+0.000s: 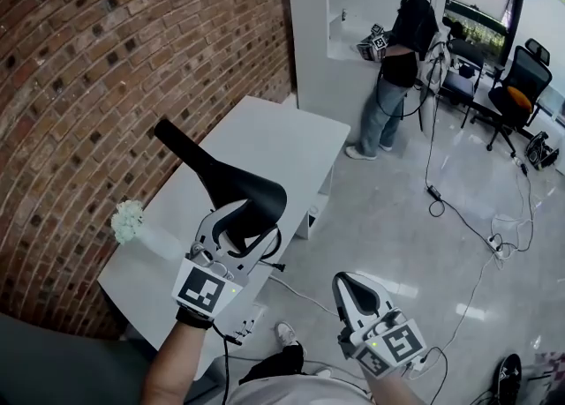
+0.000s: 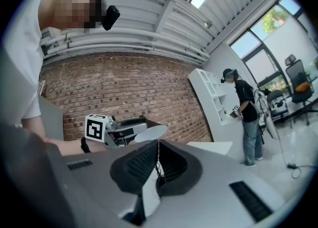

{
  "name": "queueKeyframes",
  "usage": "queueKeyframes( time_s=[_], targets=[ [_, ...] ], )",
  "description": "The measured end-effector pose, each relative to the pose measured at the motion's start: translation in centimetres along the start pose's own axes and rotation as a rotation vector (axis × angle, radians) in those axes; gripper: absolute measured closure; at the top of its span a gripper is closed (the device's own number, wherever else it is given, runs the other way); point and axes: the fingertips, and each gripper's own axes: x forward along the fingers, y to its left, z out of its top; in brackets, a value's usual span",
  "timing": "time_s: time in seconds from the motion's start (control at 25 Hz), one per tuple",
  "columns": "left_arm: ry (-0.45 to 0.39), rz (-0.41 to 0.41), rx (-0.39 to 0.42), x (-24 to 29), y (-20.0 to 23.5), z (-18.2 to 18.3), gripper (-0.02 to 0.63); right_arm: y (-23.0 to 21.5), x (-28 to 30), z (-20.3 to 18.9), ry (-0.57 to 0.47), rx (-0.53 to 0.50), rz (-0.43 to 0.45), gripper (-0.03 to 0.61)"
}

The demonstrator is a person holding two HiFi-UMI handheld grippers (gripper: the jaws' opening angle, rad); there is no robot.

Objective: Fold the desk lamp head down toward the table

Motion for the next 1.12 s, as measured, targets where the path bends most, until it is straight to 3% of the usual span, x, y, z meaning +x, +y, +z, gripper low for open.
queueKeyframes(
  time_s=[0.16,1.12],
  targets=[
    [0.001,0.004,-0.056,-0.2,0.6,-1.0,0.391,0.0,0.4,-0.4,0.006,0.002,-0.002,0.56],
    [0.08,0.023,-0.105,0.0,1.7,-7.8,0.391,-0.5,1.5,-1.7,0.05,0.002,-0.041,0.56]
  ],
)
